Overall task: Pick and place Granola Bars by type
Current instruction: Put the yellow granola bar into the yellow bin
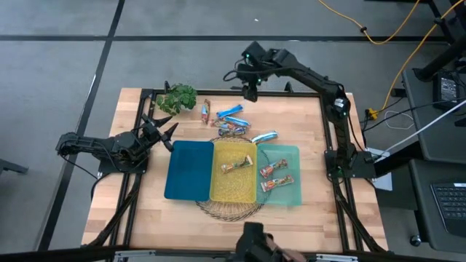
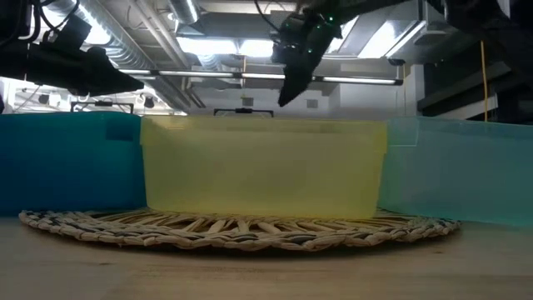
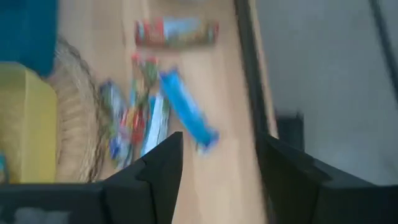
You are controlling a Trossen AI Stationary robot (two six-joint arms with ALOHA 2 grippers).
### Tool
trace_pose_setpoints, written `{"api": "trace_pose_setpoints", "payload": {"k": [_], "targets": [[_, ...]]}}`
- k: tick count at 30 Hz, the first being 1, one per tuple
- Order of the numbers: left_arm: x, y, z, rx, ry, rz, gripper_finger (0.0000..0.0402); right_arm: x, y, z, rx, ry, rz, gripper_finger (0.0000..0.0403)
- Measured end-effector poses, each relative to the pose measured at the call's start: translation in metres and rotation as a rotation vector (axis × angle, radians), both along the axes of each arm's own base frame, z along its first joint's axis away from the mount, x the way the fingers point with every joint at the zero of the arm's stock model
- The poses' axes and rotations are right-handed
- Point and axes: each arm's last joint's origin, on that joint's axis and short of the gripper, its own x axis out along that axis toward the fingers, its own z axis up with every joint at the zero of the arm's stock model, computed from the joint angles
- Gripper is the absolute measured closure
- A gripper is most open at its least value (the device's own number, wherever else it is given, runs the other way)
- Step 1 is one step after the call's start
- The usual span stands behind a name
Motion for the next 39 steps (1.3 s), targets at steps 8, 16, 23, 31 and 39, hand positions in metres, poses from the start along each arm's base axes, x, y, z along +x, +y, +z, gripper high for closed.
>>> {"api": "trace_pose_setpoints", "payload": {"k": [8, 16, 23, 31, 39], "targets": [[0.000, 0.000, 0.000, 0.000, 0.000, 0.000, 0.0233, 0.004, -0.019, -0.006, -0.091, -0.156, 0.190, 0.0198], [0.000, 0.000, 0.000, 0.000, 0.000, -0.002, 0.0233, 0.010, -0.021, -0.039, -0.085, -0.180, 0.248, 0.0147], [0.000, 0.000, 0.000, 0.000, 0.000, -0.003, 0.0233, 0.011, -0.013, -0.070, -0.048, -0.065, 0.155, 0.0093], [0.000, 0.000, 0.000, 0.000, 0.000, -0.004, 0.0233, 0.014, 0.003, -0.107, -0.043, -0.006, 0.168, 0.0099], [0.000, 0.000, 0.000, 0.000, 0.000, -0.003, 0.0233, 0.006, 0.015, -0.131, 0.074, 0.090, 0.083, 0.0109]]}}
